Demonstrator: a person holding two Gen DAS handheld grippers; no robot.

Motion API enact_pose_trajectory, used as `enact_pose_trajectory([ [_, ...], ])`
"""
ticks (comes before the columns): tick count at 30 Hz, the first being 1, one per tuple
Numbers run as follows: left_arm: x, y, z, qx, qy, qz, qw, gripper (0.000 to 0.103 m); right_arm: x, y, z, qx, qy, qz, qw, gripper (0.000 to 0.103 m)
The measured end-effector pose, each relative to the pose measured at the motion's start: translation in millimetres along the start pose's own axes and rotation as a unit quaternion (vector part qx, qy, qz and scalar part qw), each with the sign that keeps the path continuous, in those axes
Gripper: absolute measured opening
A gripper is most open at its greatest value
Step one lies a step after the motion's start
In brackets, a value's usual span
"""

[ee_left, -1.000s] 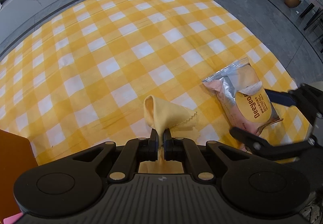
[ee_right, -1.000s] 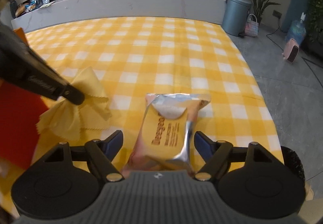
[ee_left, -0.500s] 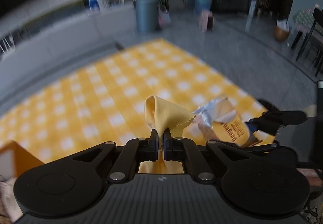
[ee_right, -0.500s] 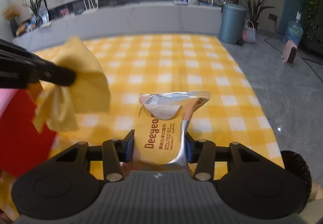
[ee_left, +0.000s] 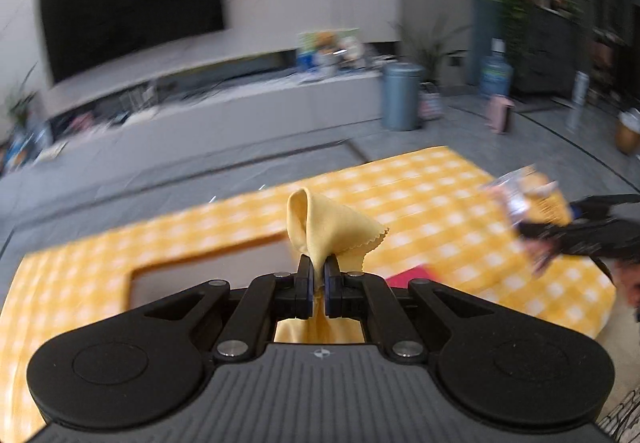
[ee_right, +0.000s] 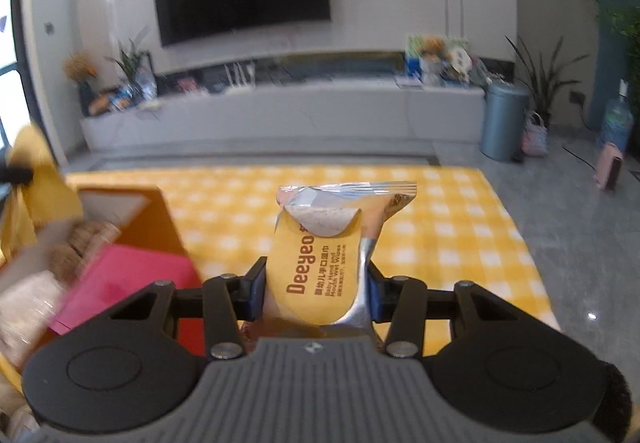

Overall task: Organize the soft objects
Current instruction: 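Carry the packet with the right gripper while the left carries the cloth toward the bin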

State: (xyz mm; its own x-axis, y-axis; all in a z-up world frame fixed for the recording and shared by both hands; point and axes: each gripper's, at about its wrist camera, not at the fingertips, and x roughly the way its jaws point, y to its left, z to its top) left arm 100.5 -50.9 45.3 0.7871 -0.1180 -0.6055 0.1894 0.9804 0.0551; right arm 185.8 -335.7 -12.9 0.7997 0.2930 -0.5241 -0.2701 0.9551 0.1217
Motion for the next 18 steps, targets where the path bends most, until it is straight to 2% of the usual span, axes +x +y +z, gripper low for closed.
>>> enact_pose_trajectory([
  [2, -7, 24, -11, -0.025, 0.004, 0.020, 0.9995, 0.005, -8, 12, 8, 0.003, -0.005, 0.028, 1.000, 0.047],
  [4, -13, 40, -24, -0.033, 0.007, 0.049, 0.9982, 0.005, -13, 16, 12, 0.033, 0.004, 0.099, 0.995, 0.047],
  [6, -16, 55, -34, -0.048, 0.010, 0.050, 0.9975, 0.005, -15, 24, 15, 0.069, 0.009, 0.155, 0.985, 0.047],
  [7, -15, 62, -38, -0.062, 0.013, 0.045, 0.9970, 0.005, -16, 31, 17, 0.073, 0.008, 0.168, 0.983, 0.047],
  [10, -11, 81, -48, -0.099, 0.015, 0.040, 0.9942, 0.005, -18, 59, 23, 0.072, 0.008, 0.190, 0.979, 0.047],
  [13, -7, 93, -60, -0.105, 0.004, 0.047, 0.9934, 0.005, -15, 96, 30, 0.052, 0.015, 0.202, 0.978, 0.047],
  [18, -5, 116, -79, -0.120, 0.003, -0.011, 0.9927, 0.005, 11, 167, 34, -0.016, 0.036, 0.189, 0.981, 0.047],
])
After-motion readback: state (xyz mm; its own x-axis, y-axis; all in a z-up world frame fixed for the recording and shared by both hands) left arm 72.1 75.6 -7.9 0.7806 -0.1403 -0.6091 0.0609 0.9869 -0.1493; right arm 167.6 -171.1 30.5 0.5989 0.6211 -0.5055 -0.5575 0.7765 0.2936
